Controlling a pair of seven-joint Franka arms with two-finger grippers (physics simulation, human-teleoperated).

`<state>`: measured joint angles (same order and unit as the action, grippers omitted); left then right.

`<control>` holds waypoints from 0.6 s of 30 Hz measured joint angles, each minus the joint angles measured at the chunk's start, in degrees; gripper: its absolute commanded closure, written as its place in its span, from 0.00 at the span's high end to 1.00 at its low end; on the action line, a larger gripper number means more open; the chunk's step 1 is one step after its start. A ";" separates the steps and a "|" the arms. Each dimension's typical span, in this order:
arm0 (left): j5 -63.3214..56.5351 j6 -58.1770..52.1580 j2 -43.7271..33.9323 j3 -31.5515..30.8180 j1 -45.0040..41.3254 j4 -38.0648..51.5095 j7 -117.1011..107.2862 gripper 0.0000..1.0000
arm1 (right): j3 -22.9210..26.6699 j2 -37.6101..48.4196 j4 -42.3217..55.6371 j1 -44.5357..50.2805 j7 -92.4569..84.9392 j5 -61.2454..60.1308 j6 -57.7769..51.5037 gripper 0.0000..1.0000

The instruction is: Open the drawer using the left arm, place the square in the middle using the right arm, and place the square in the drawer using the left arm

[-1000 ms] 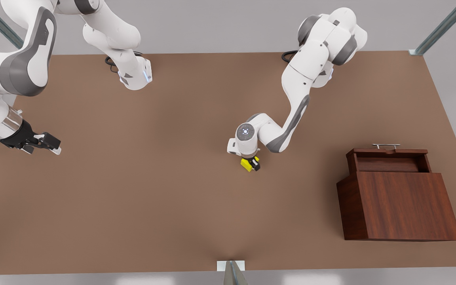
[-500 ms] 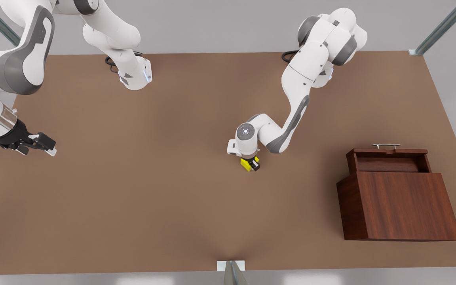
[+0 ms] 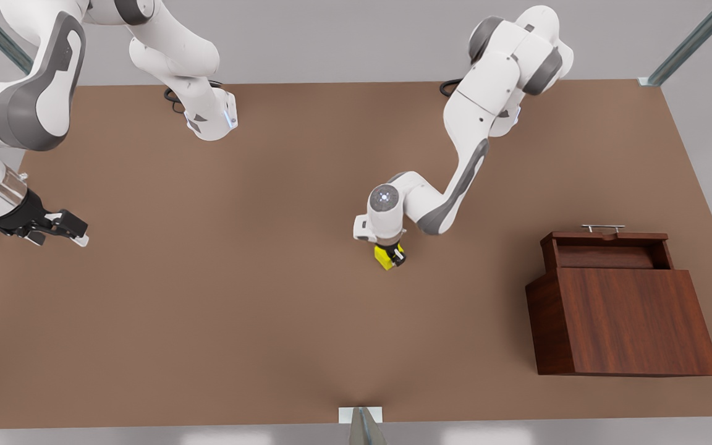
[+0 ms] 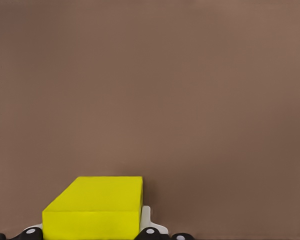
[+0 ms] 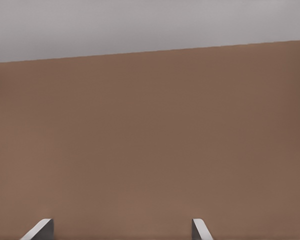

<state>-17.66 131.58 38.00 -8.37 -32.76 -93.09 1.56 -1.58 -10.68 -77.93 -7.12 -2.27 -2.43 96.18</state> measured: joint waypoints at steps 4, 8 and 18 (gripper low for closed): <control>0.99 -5.20 -6.26 0.15 0.40 1.39 -0.35 0.69 | 0.00 -0.10 0.09 -0.08 -0.02 -0.02 0.02 1.00; 4.50 -11.26 -12.43 4.08 0.84 1.23 0.76 0.69 | -0.01 -0.11 0.10 -0.09 -0.03 -0.02 0.04 1.00; 9.81 -23.50 -21.63 25.47 0.88 -1.82 16.89 0.69 | 0.00 -0.11 0.03 0.10 -0.06 -0.04 0.43 1.00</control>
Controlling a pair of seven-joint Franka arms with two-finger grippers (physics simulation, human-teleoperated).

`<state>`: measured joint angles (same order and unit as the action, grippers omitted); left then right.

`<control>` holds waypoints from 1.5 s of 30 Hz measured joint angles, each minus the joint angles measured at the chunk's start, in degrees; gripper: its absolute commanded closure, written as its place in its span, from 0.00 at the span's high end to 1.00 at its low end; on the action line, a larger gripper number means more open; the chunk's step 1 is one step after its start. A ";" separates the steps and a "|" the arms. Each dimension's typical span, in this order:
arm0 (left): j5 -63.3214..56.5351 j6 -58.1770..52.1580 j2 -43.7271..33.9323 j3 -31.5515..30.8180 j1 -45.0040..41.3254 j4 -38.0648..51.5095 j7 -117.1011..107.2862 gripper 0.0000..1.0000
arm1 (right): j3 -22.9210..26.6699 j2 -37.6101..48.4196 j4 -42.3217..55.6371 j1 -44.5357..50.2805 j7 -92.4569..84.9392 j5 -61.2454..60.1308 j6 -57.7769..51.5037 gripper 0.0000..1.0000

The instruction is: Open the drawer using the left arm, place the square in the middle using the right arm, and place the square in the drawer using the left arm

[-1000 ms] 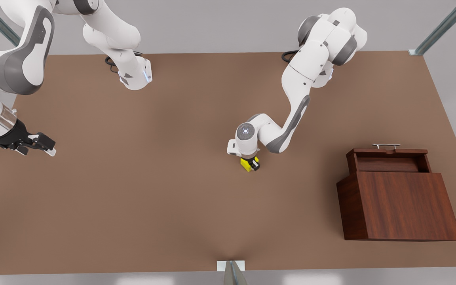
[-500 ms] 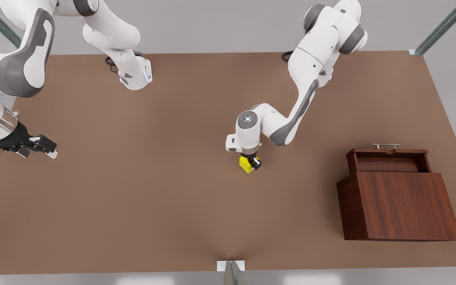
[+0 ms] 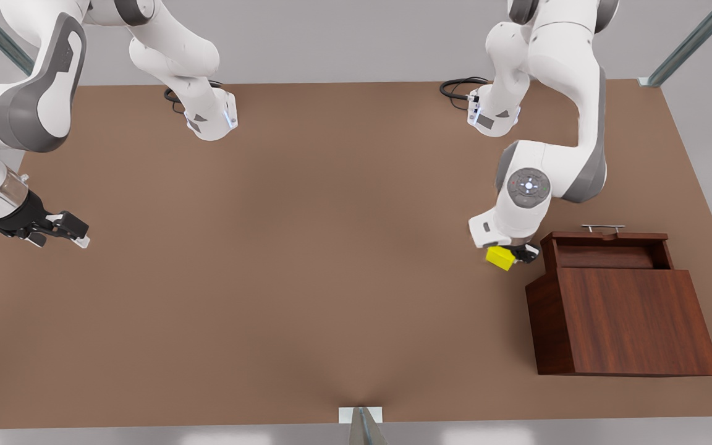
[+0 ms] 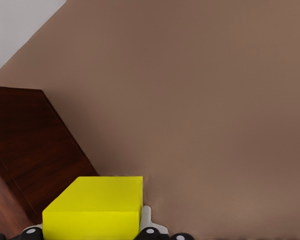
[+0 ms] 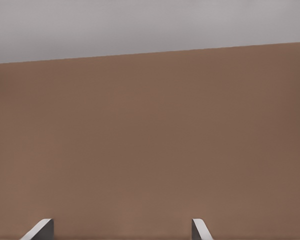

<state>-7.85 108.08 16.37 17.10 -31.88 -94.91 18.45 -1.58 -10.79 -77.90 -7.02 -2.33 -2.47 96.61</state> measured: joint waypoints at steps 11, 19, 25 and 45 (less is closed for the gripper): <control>2.00 -2.61 -0.90 15.15 0.28 -2.34 25.84 0.71 | -0.02 -0.01 0.00 0.00 -0.02 -0.07 0.26 1.00; 3.34 -1.49 1.96 17.71 4.01 -2.41 41.94 0.72 | 0.00 -0.09 0.00 0.00 -0.02 -0.07 0.30 1.00; 4.23 -0.10 3.20 17.75 6.64 -3.44 52.27 0.72 | -0.07 0.03 0.00 0.06 -0.03 0.18 0.29 1.00; 4.59 2.16 6.53 17.79 8.93 -3.64 72.17 1.00 | -0.26 0.00 0.00 0.07 -0.03 0.54 0.25 1.00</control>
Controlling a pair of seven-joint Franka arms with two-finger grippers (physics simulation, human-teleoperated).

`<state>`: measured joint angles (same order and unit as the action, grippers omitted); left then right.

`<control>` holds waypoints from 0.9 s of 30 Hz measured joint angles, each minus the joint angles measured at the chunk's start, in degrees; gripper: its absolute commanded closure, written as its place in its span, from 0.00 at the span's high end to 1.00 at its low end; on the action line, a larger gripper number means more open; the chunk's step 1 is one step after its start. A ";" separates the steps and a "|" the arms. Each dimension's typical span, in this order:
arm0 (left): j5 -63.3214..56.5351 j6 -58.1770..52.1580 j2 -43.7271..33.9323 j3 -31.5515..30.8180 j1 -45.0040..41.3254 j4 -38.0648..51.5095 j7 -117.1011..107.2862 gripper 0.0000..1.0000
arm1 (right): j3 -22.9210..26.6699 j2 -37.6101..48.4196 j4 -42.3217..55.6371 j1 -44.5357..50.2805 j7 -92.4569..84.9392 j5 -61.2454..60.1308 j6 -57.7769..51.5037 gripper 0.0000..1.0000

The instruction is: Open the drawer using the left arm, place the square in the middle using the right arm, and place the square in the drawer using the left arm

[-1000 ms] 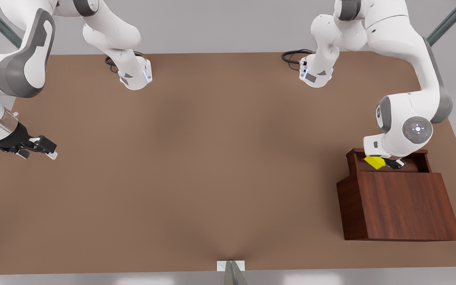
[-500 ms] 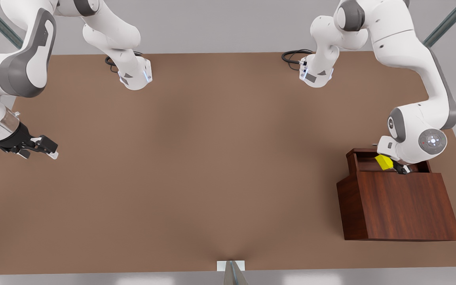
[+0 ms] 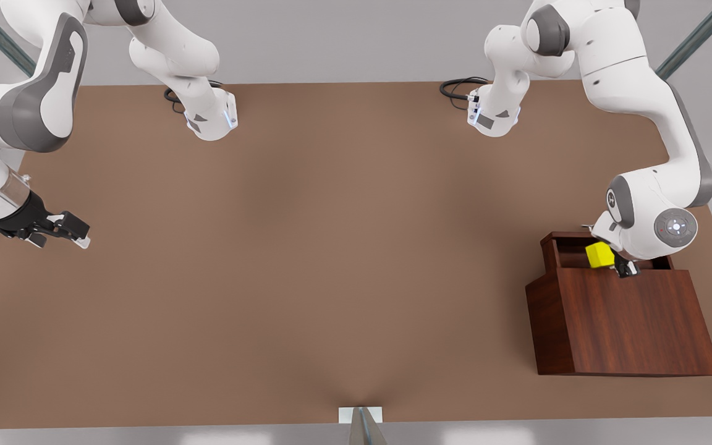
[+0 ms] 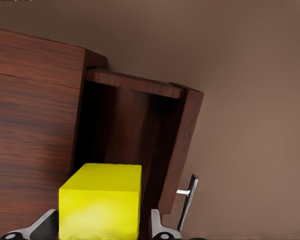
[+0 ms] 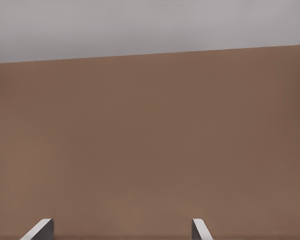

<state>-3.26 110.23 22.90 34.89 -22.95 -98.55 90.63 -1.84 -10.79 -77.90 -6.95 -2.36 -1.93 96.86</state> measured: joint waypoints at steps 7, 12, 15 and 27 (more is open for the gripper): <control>1.47 -0.36 -0.66 0.92 -0.12 0.80 2.45 1.00 | 0.00 0.00 0.00 0.02 0.00 -0.01 0.03 1.00; 8.05 -4.65 -3.43 1.40 -0.28 7.22 -5.50 1.00 | 0.00 0.00 0.00 0.01 0.00 -0.07 0.05 1.00; 12.01 -6.67 -6.51 -6.31 2.98 11.73 -14.87 1.00 | 0.00 0.00 0.00 0.01 0.00 -0.11 0.06 1.00; -3.61 -7.94 -14.89 -43.92 24.86 13.79 -56.10 1.00 | 0.00 -0.05 0.00 0.01 0.00 -0.19 0.07 1.00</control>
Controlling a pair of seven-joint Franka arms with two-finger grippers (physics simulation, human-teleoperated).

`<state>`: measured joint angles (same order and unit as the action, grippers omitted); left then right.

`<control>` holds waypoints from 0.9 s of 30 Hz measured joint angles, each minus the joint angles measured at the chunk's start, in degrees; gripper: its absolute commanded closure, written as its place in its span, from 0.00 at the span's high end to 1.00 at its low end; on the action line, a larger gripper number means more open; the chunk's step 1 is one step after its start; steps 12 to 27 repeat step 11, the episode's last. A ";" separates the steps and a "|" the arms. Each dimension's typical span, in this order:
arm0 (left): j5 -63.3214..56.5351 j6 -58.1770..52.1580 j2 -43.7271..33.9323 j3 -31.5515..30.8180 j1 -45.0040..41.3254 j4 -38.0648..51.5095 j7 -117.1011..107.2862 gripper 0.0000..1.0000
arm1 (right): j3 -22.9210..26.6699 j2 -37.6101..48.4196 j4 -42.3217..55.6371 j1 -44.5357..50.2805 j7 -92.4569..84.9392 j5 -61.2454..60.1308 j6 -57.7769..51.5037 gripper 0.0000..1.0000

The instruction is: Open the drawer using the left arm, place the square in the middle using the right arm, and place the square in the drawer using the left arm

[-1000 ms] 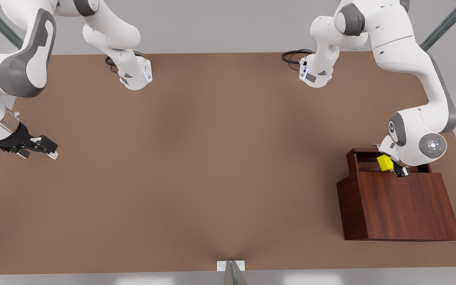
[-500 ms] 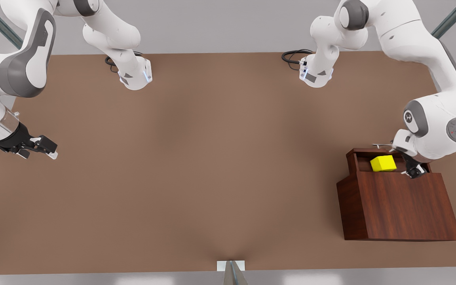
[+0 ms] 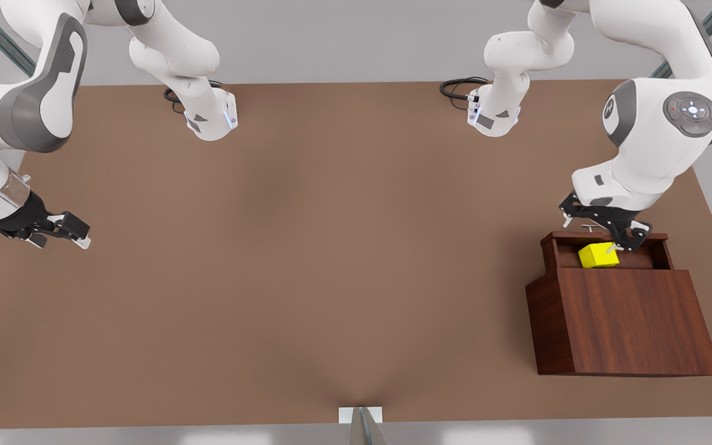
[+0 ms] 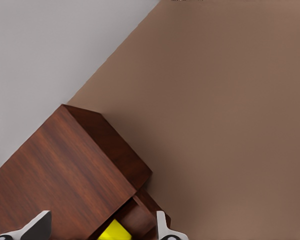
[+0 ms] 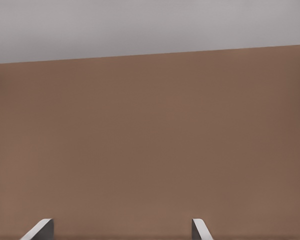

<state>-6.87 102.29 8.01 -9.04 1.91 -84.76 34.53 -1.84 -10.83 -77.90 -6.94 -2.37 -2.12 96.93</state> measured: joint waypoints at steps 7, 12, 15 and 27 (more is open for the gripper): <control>-0.40 1.62 0.45 -0.04 0.48 0.00 -20.66 1.00 | 0.00 -0.04 0.00 0.00 0.00 -0.06 0.00 1.00; -0.57 1.99 0.25 0.00 0.47 -0.05 -28.99 1.00 | 0.00 -0.03 0.00 0.00 0.00 -0.07 0.00 1.00; -0.57 1.99 0.25 0.00 0.47 -0.05 -28.99 1.00 | 0.00 -0.03 0.00 0.00 0.00 -0.07 0.00 1.00; -0.57 1.99 0.25 0.00 0.47 -0.05 -28.99 1.00 | 0.00 -0.03 0.00 0.00 0.00 -0.07 0.00 1.00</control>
